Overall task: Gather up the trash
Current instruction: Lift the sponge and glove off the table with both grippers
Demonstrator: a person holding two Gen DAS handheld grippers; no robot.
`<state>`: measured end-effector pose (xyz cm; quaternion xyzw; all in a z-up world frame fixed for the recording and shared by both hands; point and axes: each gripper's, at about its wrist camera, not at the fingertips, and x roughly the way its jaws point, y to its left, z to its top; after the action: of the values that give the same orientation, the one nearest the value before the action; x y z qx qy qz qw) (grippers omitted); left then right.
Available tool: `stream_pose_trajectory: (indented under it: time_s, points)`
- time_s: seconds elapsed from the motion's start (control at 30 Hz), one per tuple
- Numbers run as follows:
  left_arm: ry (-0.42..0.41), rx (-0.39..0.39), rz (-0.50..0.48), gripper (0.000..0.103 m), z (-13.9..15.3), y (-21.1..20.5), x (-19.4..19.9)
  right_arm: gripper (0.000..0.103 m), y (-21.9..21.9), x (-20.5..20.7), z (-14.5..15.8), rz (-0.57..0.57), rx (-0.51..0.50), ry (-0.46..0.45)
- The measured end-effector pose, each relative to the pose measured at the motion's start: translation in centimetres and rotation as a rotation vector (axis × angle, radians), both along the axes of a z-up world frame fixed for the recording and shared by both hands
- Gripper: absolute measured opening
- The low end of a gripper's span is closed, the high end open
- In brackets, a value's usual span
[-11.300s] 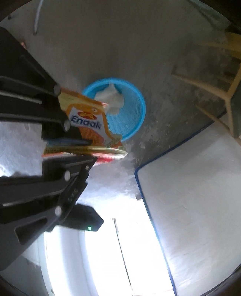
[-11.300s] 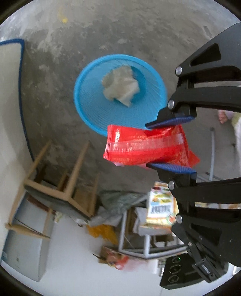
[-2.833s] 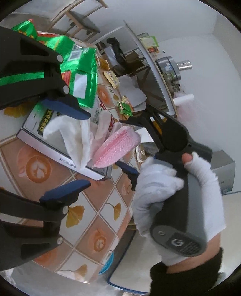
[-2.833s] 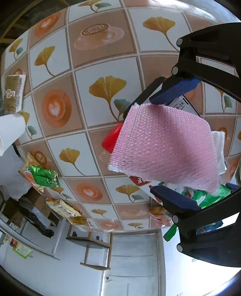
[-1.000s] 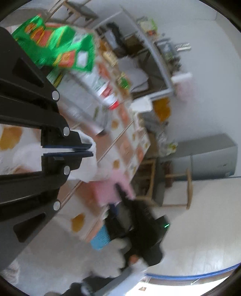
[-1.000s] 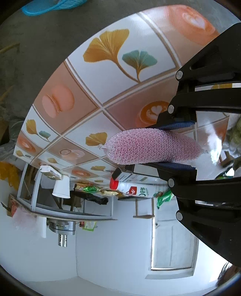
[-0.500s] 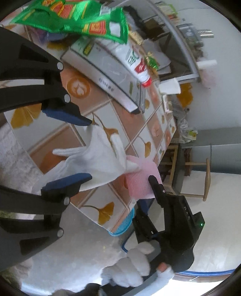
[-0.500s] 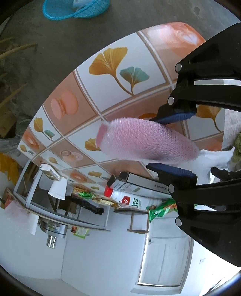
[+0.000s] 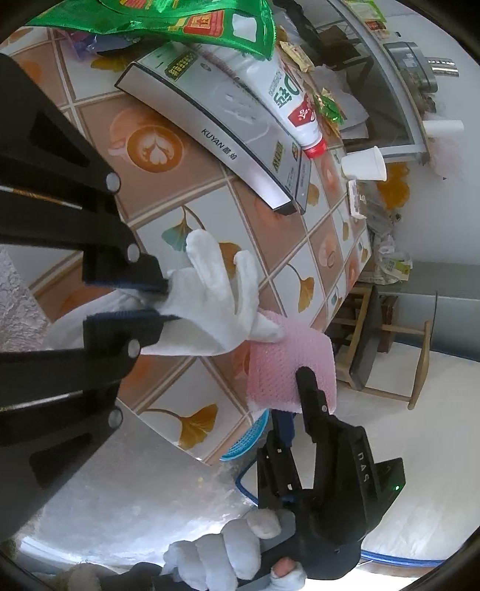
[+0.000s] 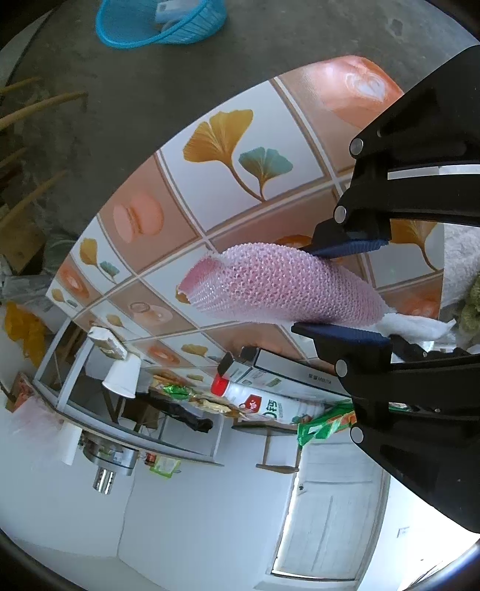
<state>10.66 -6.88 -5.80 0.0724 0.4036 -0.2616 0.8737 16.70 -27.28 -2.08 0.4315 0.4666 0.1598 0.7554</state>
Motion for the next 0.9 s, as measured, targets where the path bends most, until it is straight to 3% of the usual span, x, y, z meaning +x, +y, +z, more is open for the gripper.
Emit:
stream_pose_trajectory:
  time_s: [0.9]
  points:
    - [-0.048,-0.038,0.077,0.006,1.9,2.1,-0.4,0.03,-2.4,-1.4,1.8,-0.092,0.0,-0.036]
